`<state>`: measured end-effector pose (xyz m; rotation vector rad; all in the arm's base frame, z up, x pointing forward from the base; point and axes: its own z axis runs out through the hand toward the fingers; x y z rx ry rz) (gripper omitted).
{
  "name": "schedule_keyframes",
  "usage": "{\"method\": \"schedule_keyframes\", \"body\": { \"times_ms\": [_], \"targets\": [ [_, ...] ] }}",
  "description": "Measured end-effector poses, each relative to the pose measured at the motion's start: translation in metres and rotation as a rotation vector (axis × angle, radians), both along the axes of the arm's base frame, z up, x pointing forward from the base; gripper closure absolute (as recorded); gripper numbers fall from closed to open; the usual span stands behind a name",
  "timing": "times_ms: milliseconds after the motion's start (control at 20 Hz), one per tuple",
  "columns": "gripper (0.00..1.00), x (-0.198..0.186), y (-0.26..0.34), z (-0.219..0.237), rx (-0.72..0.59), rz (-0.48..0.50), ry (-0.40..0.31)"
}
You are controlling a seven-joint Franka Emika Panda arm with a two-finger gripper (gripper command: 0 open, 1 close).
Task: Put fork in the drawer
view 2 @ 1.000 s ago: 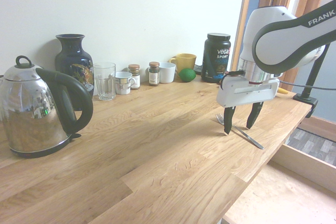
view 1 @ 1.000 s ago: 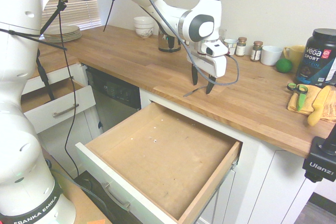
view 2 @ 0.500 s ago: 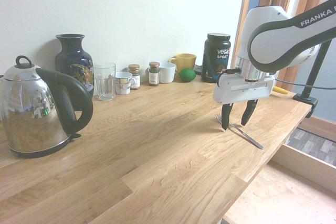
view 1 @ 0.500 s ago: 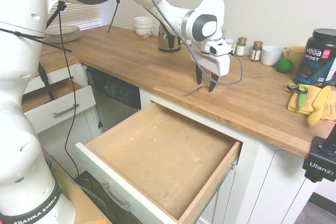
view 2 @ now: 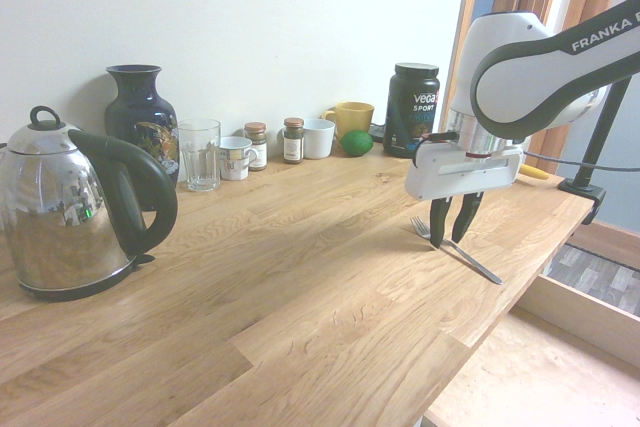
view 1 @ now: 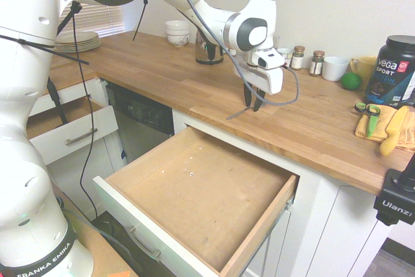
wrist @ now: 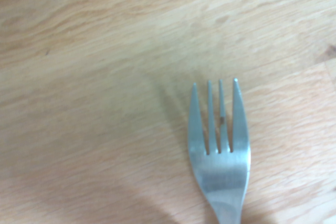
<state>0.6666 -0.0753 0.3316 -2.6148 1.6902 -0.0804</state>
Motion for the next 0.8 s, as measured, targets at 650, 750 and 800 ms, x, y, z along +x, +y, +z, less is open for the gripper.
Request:
{"method": "schedule_keyframes", "body": {
  "times_ms": [650,750,800],
  "targets": [
    [1.0,0.0012,0.0099,-0.0015,0.009,0.008,0.001],
    [1.0,0.0012,0.0093,-0.0014,0.009,0.007,0.0],
    [1.0,0.0013,0.009,-0.001,0.009,0.007,0.0]
  ]
}}
